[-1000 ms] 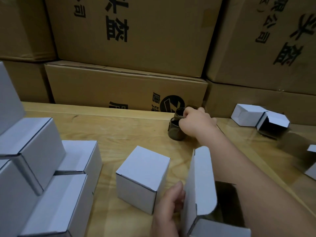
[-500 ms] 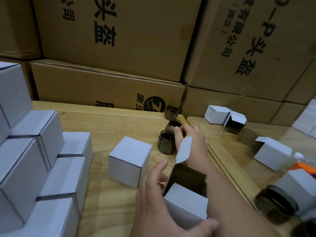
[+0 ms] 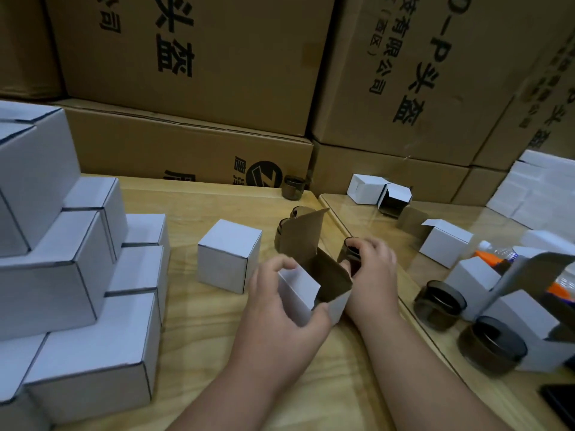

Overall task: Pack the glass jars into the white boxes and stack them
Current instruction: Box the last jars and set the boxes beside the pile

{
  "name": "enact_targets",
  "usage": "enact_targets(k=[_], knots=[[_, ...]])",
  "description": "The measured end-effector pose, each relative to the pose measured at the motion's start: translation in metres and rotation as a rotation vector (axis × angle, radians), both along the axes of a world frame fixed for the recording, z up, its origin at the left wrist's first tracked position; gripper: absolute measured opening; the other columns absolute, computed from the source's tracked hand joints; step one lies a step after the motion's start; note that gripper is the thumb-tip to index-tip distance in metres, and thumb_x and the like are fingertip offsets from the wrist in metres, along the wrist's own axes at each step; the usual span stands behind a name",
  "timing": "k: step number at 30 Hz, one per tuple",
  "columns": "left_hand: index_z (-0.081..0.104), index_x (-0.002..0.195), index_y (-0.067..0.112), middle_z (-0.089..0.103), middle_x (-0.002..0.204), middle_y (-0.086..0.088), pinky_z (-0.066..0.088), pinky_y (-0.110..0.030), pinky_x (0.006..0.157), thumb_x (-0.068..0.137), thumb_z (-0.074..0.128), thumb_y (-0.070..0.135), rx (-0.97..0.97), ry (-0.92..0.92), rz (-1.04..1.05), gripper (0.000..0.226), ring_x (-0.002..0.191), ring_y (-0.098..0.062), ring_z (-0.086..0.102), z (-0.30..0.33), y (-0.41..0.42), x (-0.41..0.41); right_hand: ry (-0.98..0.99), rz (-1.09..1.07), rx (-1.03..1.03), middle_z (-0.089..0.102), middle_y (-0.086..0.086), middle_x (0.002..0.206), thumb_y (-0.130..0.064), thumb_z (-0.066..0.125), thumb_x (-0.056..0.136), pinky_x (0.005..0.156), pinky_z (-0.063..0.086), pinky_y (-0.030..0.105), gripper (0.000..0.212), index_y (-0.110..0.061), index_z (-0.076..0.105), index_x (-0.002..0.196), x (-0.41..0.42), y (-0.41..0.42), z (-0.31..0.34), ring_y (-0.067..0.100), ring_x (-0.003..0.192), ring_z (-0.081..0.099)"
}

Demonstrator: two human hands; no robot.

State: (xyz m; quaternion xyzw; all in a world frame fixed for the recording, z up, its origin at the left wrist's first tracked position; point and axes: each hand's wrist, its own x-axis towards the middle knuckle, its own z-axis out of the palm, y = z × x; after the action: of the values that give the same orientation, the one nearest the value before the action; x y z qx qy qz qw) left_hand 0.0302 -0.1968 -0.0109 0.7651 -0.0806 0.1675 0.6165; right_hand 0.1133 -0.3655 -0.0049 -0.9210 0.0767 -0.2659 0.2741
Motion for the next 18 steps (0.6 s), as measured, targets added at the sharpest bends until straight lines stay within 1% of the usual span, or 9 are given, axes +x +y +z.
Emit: enact_targets(k=[3,6,8,9,11,13,14,16,18], knots=[[0.045,0.113,0.068,0.039,0.125,0.023,0.040,0.000,0.077,0.067,0.065,0.035,0.043,-0.025,-0.027,0.059,0.101,0.010,0.054,0.006,0.000,-0.003,0.140,-0.073,0.014,0.028,-0.004,0.156,-0.031,0.074,0.089,0.115,0.034,0.042,0.058,-0.036,0.050,0.142,-0.013,-0.001,0.000,0.021,0.146,0.024],[0.053,0.114,0.067,0.031,0.130,0.030,0.036,0.004,0.085,0.068,0.063,0.032,0.053,-0.033,-0.036,0.059,0.116,0.018,0.045,0.008,0.001,-0.005,0.223,-0.106,0.071,0.020,-0.001,0.162,-0.035,0.079,0.086,0.117,0.038,0.049,0.063,-0.031,0.049,0.142,-0.012,-0.001,-0.001,0.026,0.147,0.029],[0.053,0.113,0.062,0.032,0.126,0.031,0.037,0.003,0.083,0.068,0.064,0.035,0.067,-0.027,-0.020,0.053,0.115,0.014,0.048,0.006,0.001,-0.003,0.238,-0.137,0.102,0.022,0.003,0.161,-0.033,0.079,0.085,0.114,0.042,0.049,0.059,-0.030,0.049,0.136,-0.006,-0.002,-0.003,0.029,0.143,0.036],[0.050,0.112,0.061,0.033,0.123,0.031,0.039,0.001,0.080,0.068,0.065,0.039,0.077,-0.024,-0.005,0.051,0.110,0.011,0.051,0.005,0.001,-0.003,0.233,-0.149,0.124,0.027,0.005,0.158,-0.032,0.078,0.085,0.110,0.045,0.049,0.055,-0.030,0.051,0.133,-0.002,-0.003,-0.004,0.030,0.138,0.042],[0.042,0.112,0.061,0.037,0.119,0.032,0.044,-0.006,0.077,0.068,0.069,0.047,0.094,-0.023,0.031,0.053,0.106,0.006,0.053,0.003,0.001,-0.001,0.179,-0.162,0.188,0.043,0.005,0.144,-0.032,0.074,0.088,0.092,0.052,0.042,0.038,-0.031,0.053,0.120,0.003,-0.006,-0.004,0.025,0.117,0.053],[0.038,0.114,0.061,0.042,0.121,0.030,0.051,-0.017,0.083,0.069,0.073,0.052,0.081,-0.006,0.057,0.057,0.110,0.002,0.055,0.001,0.001,0.000,0.082,-0.141,0.309,0.055,0.000,0.125,-0.035,0.073,0.091,0.077,0.050,0.034,0.028,-0.035,0.053,0.110,0.005,-0.009,-0.004,0.018,0.102,0.056],[0.037,0.114,0.060,0.046,0.123,0.027,0.054,-0.025,0.086,0.070,0.075,0.053,0.072,0.003,0.064,0.059,0.112,0.000,0.056,0.001,0.002,0.001,0.025,-0.111,0.404,0.058,-0.006,0.116,-0.037,0.073,0.091,0.074,0.050,0.032,0.026,-0.036,0.053,0.107,0.004,-0.010,-0.001,0.016,0.101,0.058],[0.038,0.116,0.058,0.052,0.123,0.021,0.056,-0.036,0.091,0.070,0.078,0.052,0.053,0.015,0.068,0.061,0.114,-0.005,0.058,-0.001,0.002,0.002,-0.081,-0.014,0.583,0.057,-0.018,0.102,-0.038,0.073,0.090,0.075,0.054,0.031,0.021,-0.039,0.055,0.102,0.000,-0.008,0.012,0.011,0.099,0.061],[0.040,0.115,0.058,0.055,0.122,0.020,0.056,-0.042,0.093,0.070,0.080,0.052,0.036,0.023,0.071,0.061,0.113,-0.010,0.060,-0.001,0.002,0.002,-0.173,0.091,0.659,0.061,-0.017,0.102,-0.040,0.073,0.090,0.080,0.057,0.033,0.018,-0.040,0.059,0.099,-0.005,-0.004,0.034,0.008,0.097,0.063]])
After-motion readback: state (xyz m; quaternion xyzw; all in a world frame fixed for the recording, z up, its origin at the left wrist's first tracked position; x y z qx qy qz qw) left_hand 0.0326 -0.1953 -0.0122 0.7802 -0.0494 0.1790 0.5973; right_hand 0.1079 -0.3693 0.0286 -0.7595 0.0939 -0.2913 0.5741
